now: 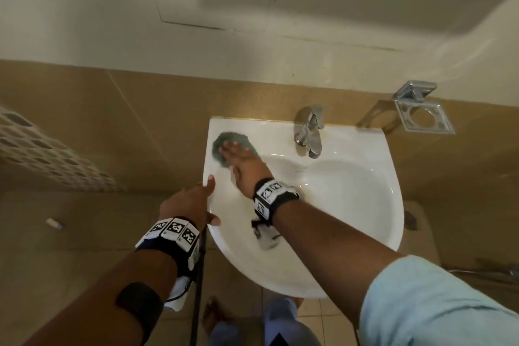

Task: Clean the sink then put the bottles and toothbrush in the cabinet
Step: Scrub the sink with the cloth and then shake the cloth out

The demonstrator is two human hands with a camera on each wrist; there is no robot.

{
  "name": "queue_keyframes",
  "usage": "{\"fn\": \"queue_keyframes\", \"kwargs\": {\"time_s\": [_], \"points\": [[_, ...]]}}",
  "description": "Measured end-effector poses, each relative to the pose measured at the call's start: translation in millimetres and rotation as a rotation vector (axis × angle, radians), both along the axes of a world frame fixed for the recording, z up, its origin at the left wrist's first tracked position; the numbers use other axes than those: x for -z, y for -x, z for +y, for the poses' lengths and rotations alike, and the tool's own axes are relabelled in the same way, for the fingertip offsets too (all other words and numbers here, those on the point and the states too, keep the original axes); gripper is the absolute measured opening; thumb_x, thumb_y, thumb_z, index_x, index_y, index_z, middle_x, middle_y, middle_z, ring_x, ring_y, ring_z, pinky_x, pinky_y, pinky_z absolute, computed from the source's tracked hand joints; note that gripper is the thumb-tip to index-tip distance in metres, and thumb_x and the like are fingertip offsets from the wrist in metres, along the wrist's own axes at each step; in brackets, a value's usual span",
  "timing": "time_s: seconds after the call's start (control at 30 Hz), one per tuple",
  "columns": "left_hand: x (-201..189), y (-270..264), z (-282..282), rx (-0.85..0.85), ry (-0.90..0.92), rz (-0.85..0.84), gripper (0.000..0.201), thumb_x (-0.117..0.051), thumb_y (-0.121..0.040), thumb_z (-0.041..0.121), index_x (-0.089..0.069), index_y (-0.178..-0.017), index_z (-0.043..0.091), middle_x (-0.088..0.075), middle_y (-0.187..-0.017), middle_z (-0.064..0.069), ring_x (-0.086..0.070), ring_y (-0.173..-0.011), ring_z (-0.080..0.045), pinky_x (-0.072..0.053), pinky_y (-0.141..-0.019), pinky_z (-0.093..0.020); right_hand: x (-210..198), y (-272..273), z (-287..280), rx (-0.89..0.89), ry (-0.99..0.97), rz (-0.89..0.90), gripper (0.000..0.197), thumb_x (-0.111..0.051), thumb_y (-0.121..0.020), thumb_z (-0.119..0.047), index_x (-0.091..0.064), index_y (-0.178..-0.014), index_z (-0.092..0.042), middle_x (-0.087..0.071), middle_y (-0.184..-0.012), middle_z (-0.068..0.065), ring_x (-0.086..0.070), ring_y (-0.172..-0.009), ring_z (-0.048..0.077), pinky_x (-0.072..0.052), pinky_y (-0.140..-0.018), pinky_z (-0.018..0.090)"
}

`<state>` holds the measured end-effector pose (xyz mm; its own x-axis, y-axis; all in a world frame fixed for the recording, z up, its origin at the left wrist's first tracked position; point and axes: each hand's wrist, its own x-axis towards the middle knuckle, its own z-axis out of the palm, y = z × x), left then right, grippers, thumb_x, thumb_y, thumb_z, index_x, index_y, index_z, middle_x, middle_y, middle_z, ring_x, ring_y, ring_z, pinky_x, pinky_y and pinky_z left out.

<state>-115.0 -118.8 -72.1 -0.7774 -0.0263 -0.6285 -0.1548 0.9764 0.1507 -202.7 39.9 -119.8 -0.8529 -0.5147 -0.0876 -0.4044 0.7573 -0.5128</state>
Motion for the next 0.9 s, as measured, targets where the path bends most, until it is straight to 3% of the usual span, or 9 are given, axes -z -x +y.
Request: {"fn": "queue_keyframes", "kwargs": {"time_s": [0.1,0.2,0.3,0.4,0.5,0.63,0.73,0.83,0.9], "points": [[-1,0,2,-0.004,0.024,0.008,0.101,-0.071,-0.086,0.046,0.001,-0.156,0.043,-0.050,-0.145,0.004,-0.053,-0.125,-0.024,-0.047,-0.091,-0.037,25,-5,57,-0.360,-0.060,-0.027,0.052,-0.039,-0.096,0.007,-0.052,-0.143,-0.012,-0.040,-0.156,0.010,-0.033,-0.145,0.021,-0.018,-0.122,0.033],[0,-1,2,-0.009,0.032,0.004,0.101,-0.071,-0.088,0.044,0.003,-0.156,0.042,-0.049,-0.145,0.005,-0.053,-0.125,-0.023,-0.047,-0.090,-0.036,35,9,143,-0.260,-0.391,-0.244,0.039,-0.033,-0.105,-0.019,-0.063,-0.127,-0.009,-0.057,-0.141,0.016,-0.053,-0.132,0.026,-0.036,-0.113,0.036],[2,-1,1,-0.016,0.033,0.006,0.101,-0.072,-0.088,0.040,0.004,-0.155,0.042,-0.049,-0.144,0.008,-0.053,-0.122,-0.022,-0.047,-0.087,-0.036,19,18,226,-0.128,-0.714,-0.349,0.046,-0.045,-0.102,-0.015,-0.046,-0.147,-0.021,-0.039,-0.156,0.005,-0.039,-0.143,0.022,-0.029,-0.117,0.035],[-1,-2,3,-0.034,0.040,-0.006,0.103,-0.073,-0.085,0.045,0.003,-0.155,0.045,-0.052,-0.140,0.006,-0.055,-0.119,-0.023,-0.049,-0.086,-0.037,4,20,258,-0.167,-0.864,-0.339,0.054,-0.052,-0.096,-0.008,-0.047,-0.147,-0.026,-0.037,-0.157,0.001,-0.038,-0.143,0.023,-0.034,-0.116,0.039],[-5,-1,7,-0.053,0.055,-0.014,0.104,-0.075,-0.084,0.045,0.001,-0.155,0.045,-0.055,-0.137,0.003,-0.057,-0.117,-0.024,-0.051,-0.089,-0.038,16,1,236,-0.017,-0.788,-0.385,0.051,-0.047,-0.098,-0.013,-0.043,-0.149,-0.019,-0.033,-0.159,0.007,-0.035,-0.145,0.026,-0.031,-0.118,0.040],[-7,-1,10,-0.087,0.042,-0.027,0.104,-0.076,-0.084,0.040,0.000,-0.156,0.043,-0.052,-0.142,0.001,-0.054,-0.123,-0.024,-0.048,-0.091,-0.037,58,-33,173,0.141,-0.681,-0.331,0.061,-0.021,-0.097,-0.024,-0.023,-0.154,-0.002,-0.015,-0.163,0.021,-0.015,-0.152,0.033,-0.005,-0.124,0.039],[-6,-2,10,-0.105,0.040,-0.020,0.105,-0.076,-0.084,0.040,0.000,-0.156,0.043,-0.048,-0.146,0.001,-0.050,-0.128,-0.024,-0.047,-0.096,-0.038,67,-44,103,0.170,-0.596,-0.388,0.058,-0.030,-0.098,-0.022,-0.027,-0.149,0.005,-0.030,-0.156,0.017,-0.029,-0.145,0.033,-0.021,-0.120,0.037],[-3,-1,10,-0.100,0.056,-0.026,0.106,-0.076,-0.083,0.042,0.001,-0.156,0.044,-0.048,-0.146,0.002,-0.051,-0.128,-0.024,-0.049,-0.096,-0.039,72,-46,73,0.220,-0.496,-0.417,0.061,-0.038,-0.102,-0.010,-0.011,-0.156,0.000,-0.011,-0.164,0.019,-0.013,-0.151,0.035,-0.010,-0.124,0.040],[-2,3,11,-0.098,0.059,-0.034,0.109,-0.078,-0.081,0.042,0.001,-0.155,0.044,-0.050,-0.145,0.001,-0.053,-0.126,-0.024,-0.051,-0.096,-0.039,68,-56,91,0.043,-0.506,-0.435,0.064,-0.041,-0.101,-0.006,-0.012,-0.157,-0.005,-0.008,-0.165,0.018,-0.013,-0.152,0.035,-0.011,-0.124,0.042]]}}
